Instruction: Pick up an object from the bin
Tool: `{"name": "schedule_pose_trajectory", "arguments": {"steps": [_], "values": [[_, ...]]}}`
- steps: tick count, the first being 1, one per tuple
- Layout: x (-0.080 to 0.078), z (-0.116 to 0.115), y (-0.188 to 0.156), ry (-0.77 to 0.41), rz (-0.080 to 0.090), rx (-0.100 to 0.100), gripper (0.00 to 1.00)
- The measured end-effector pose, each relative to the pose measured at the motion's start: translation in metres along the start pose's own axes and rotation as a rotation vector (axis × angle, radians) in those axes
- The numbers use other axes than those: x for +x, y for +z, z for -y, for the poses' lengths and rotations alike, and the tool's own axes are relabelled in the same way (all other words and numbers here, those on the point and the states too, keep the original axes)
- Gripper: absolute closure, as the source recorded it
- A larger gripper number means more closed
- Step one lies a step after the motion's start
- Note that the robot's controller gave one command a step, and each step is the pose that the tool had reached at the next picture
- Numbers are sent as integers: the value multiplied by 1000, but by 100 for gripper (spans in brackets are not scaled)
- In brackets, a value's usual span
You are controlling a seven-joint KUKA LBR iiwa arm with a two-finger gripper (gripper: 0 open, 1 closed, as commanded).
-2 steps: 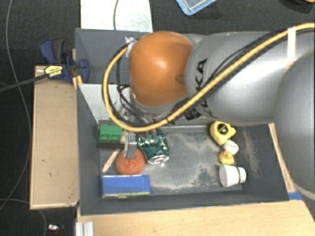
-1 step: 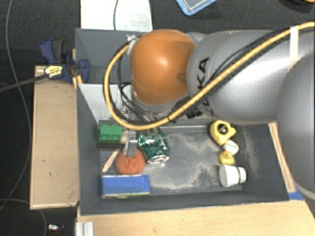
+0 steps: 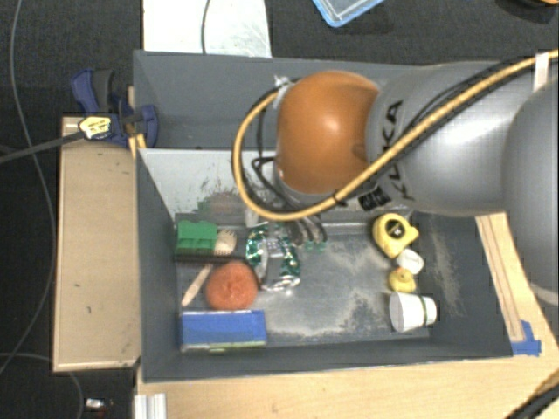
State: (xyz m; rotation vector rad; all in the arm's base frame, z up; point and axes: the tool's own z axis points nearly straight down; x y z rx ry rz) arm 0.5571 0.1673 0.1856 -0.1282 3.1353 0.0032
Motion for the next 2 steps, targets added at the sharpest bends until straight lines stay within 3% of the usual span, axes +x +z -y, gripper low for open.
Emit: {"name": "schedule_pose_trajectory", "arguments": {"steps": [1, 2], "values": [[43, 8, 32, 131, 5, -4, 0], [1, 30, 84, -70, 11, -1, 0]]}}
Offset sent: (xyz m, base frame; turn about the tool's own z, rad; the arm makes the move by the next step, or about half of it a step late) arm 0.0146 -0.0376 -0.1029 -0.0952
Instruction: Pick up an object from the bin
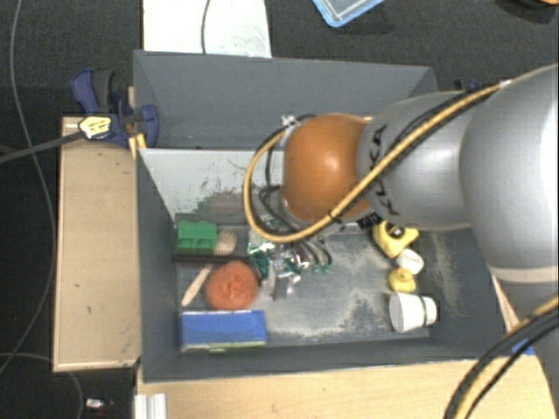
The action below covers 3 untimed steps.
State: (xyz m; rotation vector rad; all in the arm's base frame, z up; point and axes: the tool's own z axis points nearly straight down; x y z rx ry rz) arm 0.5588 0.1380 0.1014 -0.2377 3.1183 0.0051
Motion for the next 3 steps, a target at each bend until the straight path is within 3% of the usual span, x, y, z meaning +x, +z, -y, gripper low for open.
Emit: {"name": "schedule_pose_trajectory", "arguments": {"steps": [1, 2, 3], "values": [[33, 20, -9, 137, -9, -1, 0], [-15, 10, -118, -54, 1, -1, 100], [-15, 10, -117, -53, 0, -1, 100]]}}
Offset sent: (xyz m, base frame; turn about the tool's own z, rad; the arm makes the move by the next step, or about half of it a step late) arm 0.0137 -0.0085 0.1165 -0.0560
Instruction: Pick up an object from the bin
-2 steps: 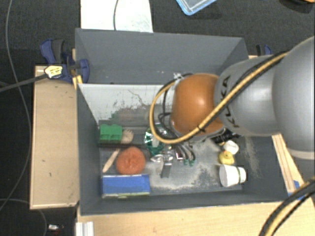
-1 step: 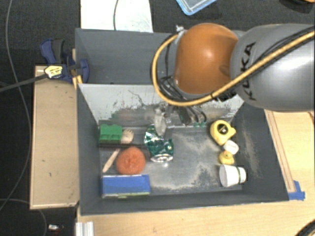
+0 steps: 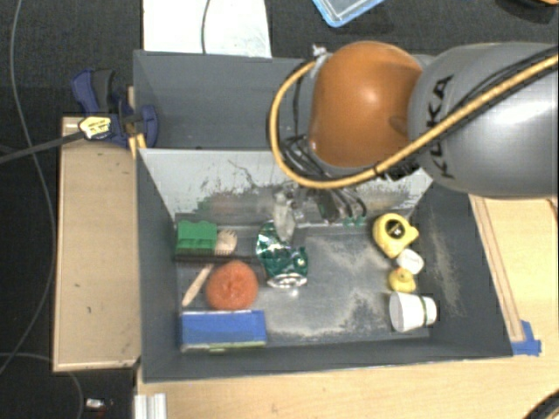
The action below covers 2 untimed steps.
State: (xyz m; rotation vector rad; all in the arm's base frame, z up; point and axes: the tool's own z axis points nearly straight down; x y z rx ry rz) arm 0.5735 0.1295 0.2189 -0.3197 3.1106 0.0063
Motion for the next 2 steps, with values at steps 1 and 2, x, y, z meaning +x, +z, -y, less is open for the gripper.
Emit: {"name": "schedule_pose_trajectory", "arguments": {"steps": [1, 2], "values": [[4, 1, 57, -61, 8, 0, 100], [4, 9, 100, -87, 0, -2, 100]]}}
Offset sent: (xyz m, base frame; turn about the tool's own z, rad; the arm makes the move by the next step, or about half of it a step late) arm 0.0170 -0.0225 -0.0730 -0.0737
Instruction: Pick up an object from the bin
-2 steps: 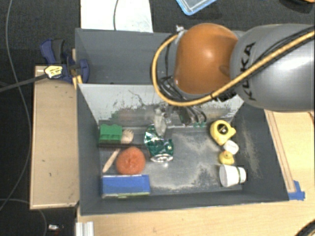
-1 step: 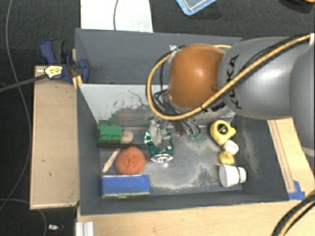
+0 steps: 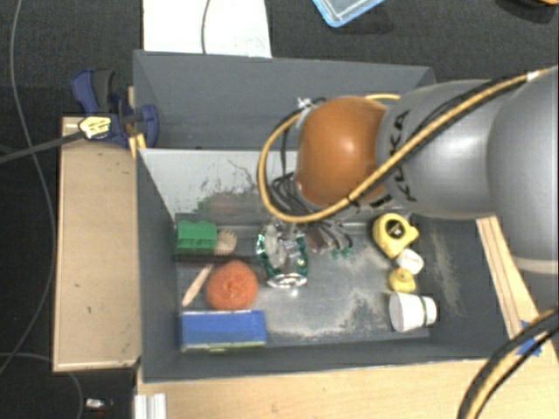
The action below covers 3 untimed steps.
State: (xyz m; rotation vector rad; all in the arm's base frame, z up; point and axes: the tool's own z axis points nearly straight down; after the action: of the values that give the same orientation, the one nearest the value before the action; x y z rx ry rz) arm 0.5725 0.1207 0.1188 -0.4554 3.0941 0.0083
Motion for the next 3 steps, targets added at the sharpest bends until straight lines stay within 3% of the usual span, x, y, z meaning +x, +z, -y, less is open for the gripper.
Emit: {"name": "schedule_pose_trajectory", "arguments": {"steps": [1, 2, 3], "values": [[-2, -5, -71, -36, 5, 1, 100], [-4, 8, -147, -103, 1, 1, 100], [-7, 3, -114, 3, 15, 2, 100]]}}
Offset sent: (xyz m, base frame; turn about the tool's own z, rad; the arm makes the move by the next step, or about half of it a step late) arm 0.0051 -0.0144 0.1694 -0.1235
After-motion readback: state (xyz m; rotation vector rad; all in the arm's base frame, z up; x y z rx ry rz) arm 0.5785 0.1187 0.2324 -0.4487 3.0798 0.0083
